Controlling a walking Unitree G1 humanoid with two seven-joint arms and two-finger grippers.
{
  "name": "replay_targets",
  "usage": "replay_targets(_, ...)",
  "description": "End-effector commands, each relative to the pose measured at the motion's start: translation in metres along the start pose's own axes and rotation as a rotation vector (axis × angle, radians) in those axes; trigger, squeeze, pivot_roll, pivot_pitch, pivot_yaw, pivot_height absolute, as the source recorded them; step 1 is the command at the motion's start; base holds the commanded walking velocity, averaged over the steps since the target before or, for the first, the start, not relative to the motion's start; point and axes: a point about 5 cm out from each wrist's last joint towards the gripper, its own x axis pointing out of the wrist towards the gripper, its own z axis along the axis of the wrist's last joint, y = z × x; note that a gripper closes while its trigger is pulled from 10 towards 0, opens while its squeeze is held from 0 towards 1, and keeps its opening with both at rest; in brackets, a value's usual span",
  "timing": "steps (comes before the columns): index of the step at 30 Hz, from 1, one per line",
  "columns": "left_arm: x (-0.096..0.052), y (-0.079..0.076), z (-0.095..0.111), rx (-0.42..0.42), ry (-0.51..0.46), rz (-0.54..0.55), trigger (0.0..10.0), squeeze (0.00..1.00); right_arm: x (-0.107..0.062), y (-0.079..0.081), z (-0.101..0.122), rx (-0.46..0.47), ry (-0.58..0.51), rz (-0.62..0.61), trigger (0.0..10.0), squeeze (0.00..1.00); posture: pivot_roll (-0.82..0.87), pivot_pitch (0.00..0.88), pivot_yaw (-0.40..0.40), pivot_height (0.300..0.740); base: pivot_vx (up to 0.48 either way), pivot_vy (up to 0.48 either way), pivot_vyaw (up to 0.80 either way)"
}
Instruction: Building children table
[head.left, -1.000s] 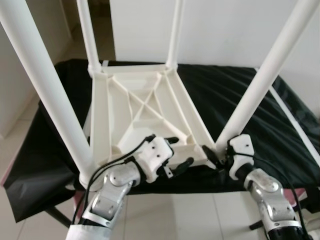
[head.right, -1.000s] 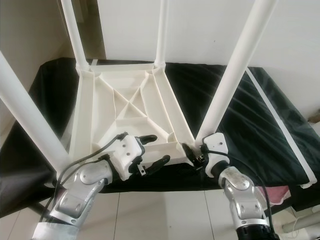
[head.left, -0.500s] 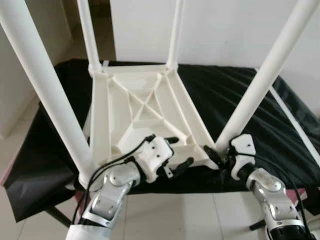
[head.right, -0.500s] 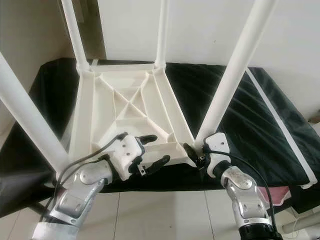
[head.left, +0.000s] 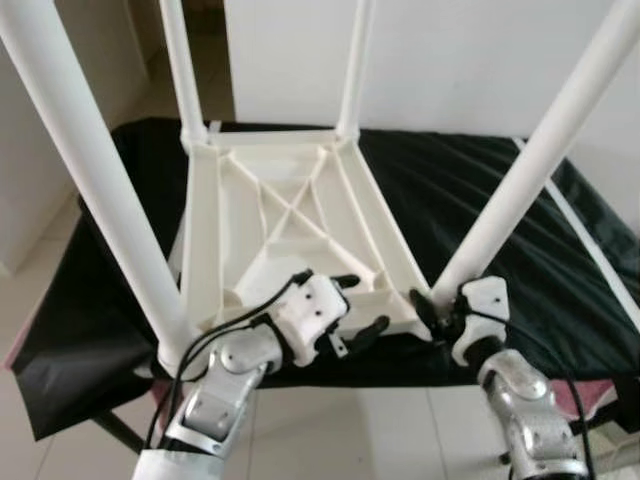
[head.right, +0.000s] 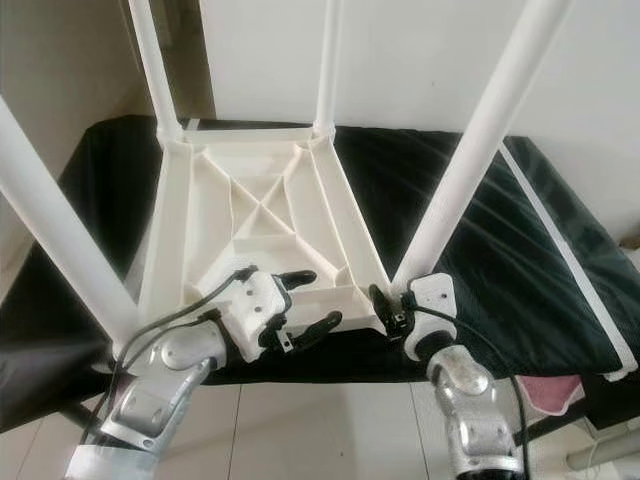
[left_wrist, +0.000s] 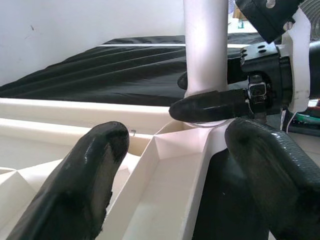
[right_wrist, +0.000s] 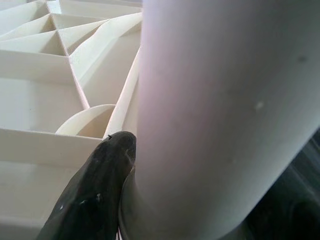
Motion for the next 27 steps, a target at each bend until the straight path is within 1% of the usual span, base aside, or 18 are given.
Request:
replay_targets(1, 0.0, -0.001, 0.0, 0.006, -0.006, 0.039, 10.0, 0.0, -0.004, 0.0, -0.003, 0.053, 0.004, -0.075, 10.0, 0.0, -0.02, 0.002, -0.055, 0.74, 0.0, 0.0, 0.0)
replay_targets(4, 0.0, -0.001, 0.0, 0.005, -0.006, 0.038, 10.0, 0.0, -0.005, 0.002, -0.003, 0.063, -0.001, -0.102, 10.0, 0.0, -0.02, 0.004, -0.054, 0.74, 0.0, 0.0, 0.0)
replay_targets(5, 0.0, -0.001, 0.0, 0.005, -0.006, 0.037, 10.0, 0.0, -0.005, 0.003, -0.004, 0.066, -0.002, -0.142, 10.0, 0.0, -0.02, 0.004, -0.054, 0.74, 0.0, 0.0, 0.0)
replay_targets(7, 0.0, -0.001, 0.0, 0.005, -0.006, 0.036, 10.0, 0.0, -0.004, 0.004, -0.006, 0.083, 0.006, -0.265, 10.0, 0.0, -0.02, 0.008, -0.057, 0.74, 0.0, 0.0, 0.0)
replay_targets(8, 0.0, -0.001, 0.0, 0.005, -0.006, 0.036, 10.0, 0.0, -0.004, 0.004, -0.006, 0.083, 0.006, -0.265, 10.0, 0.0, -0.02, 0.008, -0.057, 0.74, 0.0, 0.0, 0.0)
replay_targets(9, 0.0, -0.001, 0.0, 0.005, -0.005, 0.037, 10.0, 0.0, -0.003, 0.008, -0.007, 0.098, 0.004, -0.312, 10.0, 0.0, -0.02, 0.007, -0.057, 0.74, 0.0, 0.0, 0.0)
replay_targets(10, 0.0, -0.001, 0.0, 0.005, -0.005, 0.037, 10.0, 0.0, -0.003, 0.008, -0.007, 0.098, 0.004, -0.312, 10.0, 0.0, -0.02, 0.007, -0.057, 0.74, 0.0, 0.0, 0.0)
replay_targets(11, 0.0, -0.002, 0.0, 0.005, -0.005, 0.038, 10.0, 0.0, -0.002, 0.012, -0.007, 0.116, 0.003, -0.339, 10.0, 0.0, -0.02, 0.008, -0.058, 0.74, 0.0, 0.0, 0.0)
replay_targets(14, 0.0, -0.002, 0.0, 0.005, -0.005, 0.038, 10.0, 0.0, 0.0, 0.015, -0.006, 0.125, -0.002, -0.352, 10.0, 0.0, -0.02, 0.007, -0.057, 0.74, 0.0, 0.0, 0.0)
replay_targets(15, 0.0, -0.002, 0.001, 0.007, -0.02, 0.039, 10.0, 0.0, 0.004, 0.024, -0.003, 0.164, -0.011, -0.386, 10.0, 0.0, -0.02, 0.01, -0.058, 0.74, 0.0, 0.0, 0.0)
replay_targets(16, 0.0, -0.002, 0.001, 0.007, -0.02, 0.039, 10.0, 0.0, 0.004, 0.024, -0.003, 0.164, -0.011, -0.386, 10.0, 0.0, -0.02, 0.01, -0.058, 0.74, 0.0, 0.0, 0.0)
replay_targets(17, 0.0, -0.002, 0.002, 0.008, -0.031, 0.039, 10.0, 0.0, 0.006, 0.029, -0.002, 0.186, -0.013, -0.392, 10.0, 0.0, -0.02, 0.01, -0.058, 0.74, 0.0, 0.0, 0.0)
replay_targets(18, 0.0, -0.002, 0.002, 0.008, -0.031, 0.039, 10.0, 0.0, 0.006, 0.029, -0.002, 0.186, -0.013, -0.392, 10.0, 0.0, -0.02, 0.01, -0.058, 0.74, 0.0, 0.0, 0.0)
replay_targets(19, 0.0, -0.002, 0.003, 0.007, -0.036, 0.039, 10.0, 0.0, 0.008, 0.036, -0.001, 0.196, -0.014, -0.379, 10.0, 0.0, -0.02, 0.012, -0.058, 0.74, 0.0, 0.0, 0.0)
replay_targets(20, 0.0, -0.002, 0.003, 0.004, -0.04, 0.038, 10.0, 0.0, 0.01, 0.038, 0.001, 0.197, -0.022, -0.371, 10.0, 0.0, -0.03, 0.013, -0.058, 0.74, 0.0, 0.0, 0.0)
replay_targets(25, 0.002, -0.001, 0.004, 0.004, -0.042, 0.041, 10.0, 0.0, 0.01, 0.035, 0.004, 0.192, -0.031, -0.39, 10.0, 0.0, -0.03, 0.015, -0.059, 0.74, 0.0, 0.0, 0.0)
replay_targets(27, 0.002, 0.0, 0.003, 0.014, -0.035, 0.043, 10.0, 0.0, 0.01, 0.037, 0.004, 0.188, -0.033, -0.385, 10.0, 0.0, -0.03, 0.014, -0.058, 0.74, 0.0, 0.0, 0.0)
